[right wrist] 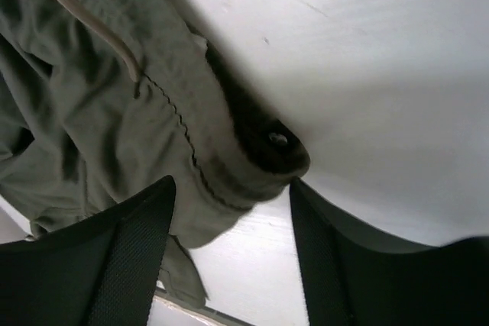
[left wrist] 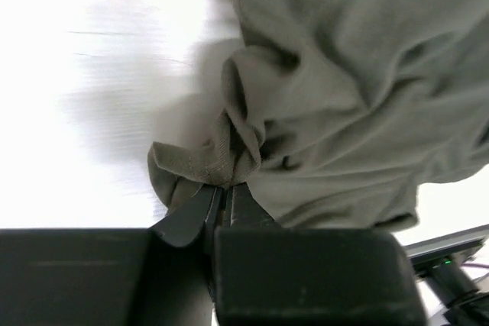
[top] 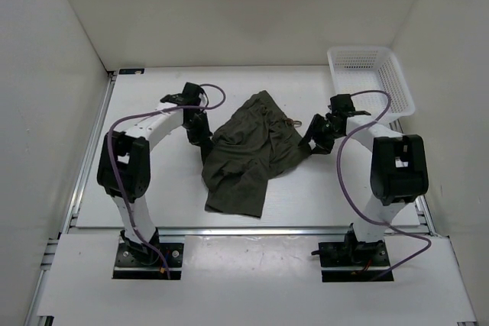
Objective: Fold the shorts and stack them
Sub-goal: Flatten the shorts out
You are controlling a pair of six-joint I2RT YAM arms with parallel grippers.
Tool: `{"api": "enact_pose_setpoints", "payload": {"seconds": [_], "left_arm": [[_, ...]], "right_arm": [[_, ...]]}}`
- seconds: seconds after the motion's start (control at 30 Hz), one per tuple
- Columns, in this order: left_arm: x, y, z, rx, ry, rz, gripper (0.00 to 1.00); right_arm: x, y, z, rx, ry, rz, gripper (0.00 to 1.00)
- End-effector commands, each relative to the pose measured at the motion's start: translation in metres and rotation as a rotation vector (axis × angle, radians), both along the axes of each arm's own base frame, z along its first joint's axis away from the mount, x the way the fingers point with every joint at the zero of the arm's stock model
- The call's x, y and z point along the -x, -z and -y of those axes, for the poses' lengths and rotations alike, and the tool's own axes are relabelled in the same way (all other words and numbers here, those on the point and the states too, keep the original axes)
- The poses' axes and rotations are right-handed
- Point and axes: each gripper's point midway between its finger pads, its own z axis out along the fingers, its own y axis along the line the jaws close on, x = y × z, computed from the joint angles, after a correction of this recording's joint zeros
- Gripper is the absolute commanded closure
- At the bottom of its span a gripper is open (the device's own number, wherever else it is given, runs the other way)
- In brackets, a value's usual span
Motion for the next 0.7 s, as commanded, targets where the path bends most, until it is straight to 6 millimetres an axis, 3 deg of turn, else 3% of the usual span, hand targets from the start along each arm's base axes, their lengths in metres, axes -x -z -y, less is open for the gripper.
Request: {"api": "enact_pose_setpoints", "payload": {"seconds": [0.0, 0.03, 0.07, 0.1, 0.13, 0.17, 0.2, 0.23, 0.27, 0.3, 0.33, 0.47, 0.53, 0.6, 0.67], "left_arm": [[-0.033, -0.068, -0.016, 0.008, -0.05, 0.178, 0.9], [-0.042, -0.079, -0.023, -0.008, -0.074, 0.209, 0.9], [-0.049, -0.088, -0.028, -0.026, -0.074, 0.223, 0.9], [-0.06, -0.113, -0.037, -0.041, -0.088, 0.246, 0.9], [-0.07, -0.111, -0.046, -0.078, -0.101, 0.235, 0.9], [-0.078, -0.118, -0.052, -0.088, -0.12, 0.242, 0.9], [-0.096, -0.147, -0.056, -0.089, -0.145, 0.311, 0.9], [-0.1, -0.141, -0.067, -0.129, -0.156, 0.28, 0.9], [-0.111, -0.147, -0.076, -0.18, -0.185, 0.312, 0.9], [-0.117, -0.152, -0.08, -0.203, -0.198, 0.323, 0.9], [-0.136, -0.16, -0.086, -0.216, -0.223, 0.353, 0.9], [-0.17, -0.146, -0.1, -0.223, -0.262, 0.344, 0.9], [-0.174, -0.136, -0.099, -0.201, -0.255, 0.313, 0.57], [-0.169, -0.132, -0.095, -0.183, -0.242, 0.288, 0.35], [-0.145, -0.142, -0.093, -0.222, -0.232, 0.29, 0.09]], "right_arm": [[-0.014, -0.002, -0.025, -0.09, -0.033, 0.016, 0.41], [-0.014, 0.009, -0.028, -0.086, -0.041, -0.013, 0.49], [-0.018, 0.01, -0.034, -0.09, -0.044, -0.019, 0.72], [-0.019, 0.012, -0.037, -0.104, -0.042, -0.032, 0.86], [-0.016, 0.015, -0.042, -0.118, -0.041, -0.053, 0.97], [-0.017, 0.012, -0.047, -0.12, -0.054, -0.045, 1.0], [-0.018, 0.008, -0.048, -0.105, -0.046, -0.029, 1.0], [-0.02, -0.008, -0.052, -0.095, -0.058, 0.021, 1.0], [-0.018, -0.008, -0.046, -0.044, -0.041, 0.034, 1.0], [-0.017, -0.024, -0.045, -0.023, -0.049, 0.081, 1.0], [-0.01, -0.028, -0.046, 0.003, -0.054, 0.075, 1.0], [-0.004, -0.049, -0.038, 0.07, -0.045, 0.138, 1.0], [0.004, -0.054, -0.04, 0.103, -0.066, 0.141, 1.0], [0.004, -0.056, -0.037, 0.148, -0.073, 0.148, 1.0], [0.005, -0.057, -0.036, 0.173, -0.072, 0.147, 0.73]]}}
